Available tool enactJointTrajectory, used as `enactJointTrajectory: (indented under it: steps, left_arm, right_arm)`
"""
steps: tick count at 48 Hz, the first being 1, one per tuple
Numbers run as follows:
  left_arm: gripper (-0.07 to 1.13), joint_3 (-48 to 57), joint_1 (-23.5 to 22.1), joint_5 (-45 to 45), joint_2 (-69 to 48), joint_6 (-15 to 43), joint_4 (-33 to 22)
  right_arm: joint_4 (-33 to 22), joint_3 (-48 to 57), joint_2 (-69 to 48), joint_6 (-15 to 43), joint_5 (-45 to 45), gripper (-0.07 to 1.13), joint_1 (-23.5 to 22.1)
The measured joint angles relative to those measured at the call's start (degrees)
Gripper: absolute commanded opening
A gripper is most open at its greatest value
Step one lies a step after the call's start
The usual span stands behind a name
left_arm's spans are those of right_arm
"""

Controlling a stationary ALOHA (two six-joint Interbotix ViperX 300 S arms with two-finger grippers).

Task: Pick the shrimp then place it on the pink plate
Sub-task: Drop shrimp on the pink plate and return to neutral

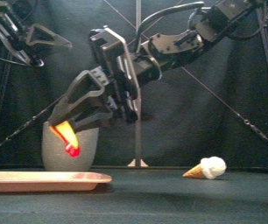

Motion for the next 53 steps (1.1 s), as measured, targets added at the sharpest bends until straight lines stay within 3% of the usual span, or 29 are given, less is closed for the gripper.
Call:
enactJointTrajectory:
  steps: [16, 40, 53]
  left_arm:
    - [0.0, 0.44, 0.09, 0.0, 0.0, 0.0, 0.44]
    - [0.0, 0.79, 0.26, 0.0, 0.0, 0.0, 0.44]
    - [0.0, 0.88, 0.26, 0.0, 0.0, 0.0, 0.35]
  right_arm:
    - [-1.93, -4.39, 1.85, 0.09, 2.46, 0.96, -2.02]
    - [-2.55, -1.05, 1.05, 0.09, 2.11, 0.96, -2.46]
    - [-2.72, 8.35, -7.29, -0.18, -6.24, 0.96, -2.37]
